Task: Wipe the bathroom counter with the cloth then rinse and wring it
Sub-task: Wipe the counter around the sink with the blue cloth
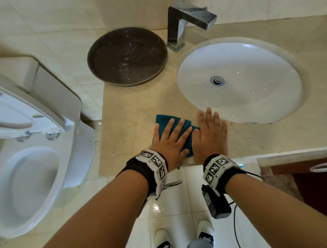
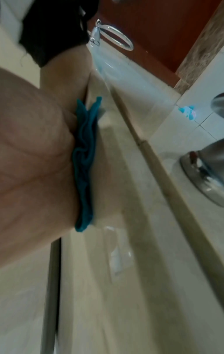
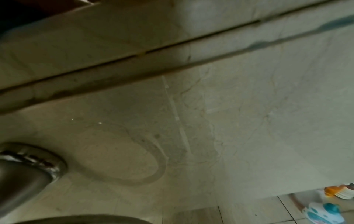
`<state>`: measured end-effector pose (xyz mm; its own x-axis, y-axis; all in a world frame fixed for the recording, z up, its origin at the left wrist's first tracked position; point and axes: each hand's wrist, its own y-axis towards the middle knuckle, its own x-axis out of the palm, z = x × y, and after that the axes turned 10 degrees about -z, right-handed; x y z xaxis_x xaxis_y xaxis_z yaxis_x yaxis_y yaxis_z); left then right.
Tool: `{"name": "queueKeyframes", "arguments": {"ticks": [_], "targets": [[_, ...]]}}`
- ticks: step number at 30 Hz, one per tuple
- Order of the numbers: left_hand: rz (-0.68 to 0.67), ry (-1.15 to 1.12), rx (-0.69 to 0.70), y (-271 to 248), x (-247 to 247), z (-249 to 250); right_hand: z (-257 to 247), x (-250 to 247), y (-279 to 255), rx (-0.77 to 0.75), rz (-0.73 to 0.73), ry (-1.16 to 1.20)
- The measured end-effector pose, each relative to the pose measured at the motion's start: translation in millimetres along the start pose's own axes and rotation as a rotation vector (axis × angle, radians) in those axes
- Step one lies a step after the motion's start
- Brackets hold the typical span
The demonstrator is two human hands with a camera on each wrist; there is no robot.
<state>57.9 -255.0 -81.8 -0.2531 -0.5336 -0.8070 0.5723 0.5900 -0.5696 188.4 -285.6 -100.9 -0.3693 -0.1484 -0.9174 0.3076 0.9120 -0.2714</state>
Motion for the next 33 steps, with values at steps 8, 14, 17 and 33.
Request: {"name": "queueKeyframes", "arguments": {"ticks": [8, 14, 17, 33], "targets": [[0.056, -0.06, -0.051, 39.2, -23.9, -0.5, 0.0, 0.8, 2.8, 0.001, 0.025, 0.022], [0.09, -0.114, -0.109, 71.1, -46.6, -18.3, 0.8, 1.9, 4.6, 0.003, 0.025, -0.043], [0.095, -0.155, -0.138, 72.1, -52.8, -29.3, 1.1, 2.0, 5.6, 0.005, 0.028, -0.064], [0.053, -0.202, -0.389, -52.2, 18.4, -83.1, 1.1, 2.3, 5.3, 0.003, 0.038, -0.105]]}}
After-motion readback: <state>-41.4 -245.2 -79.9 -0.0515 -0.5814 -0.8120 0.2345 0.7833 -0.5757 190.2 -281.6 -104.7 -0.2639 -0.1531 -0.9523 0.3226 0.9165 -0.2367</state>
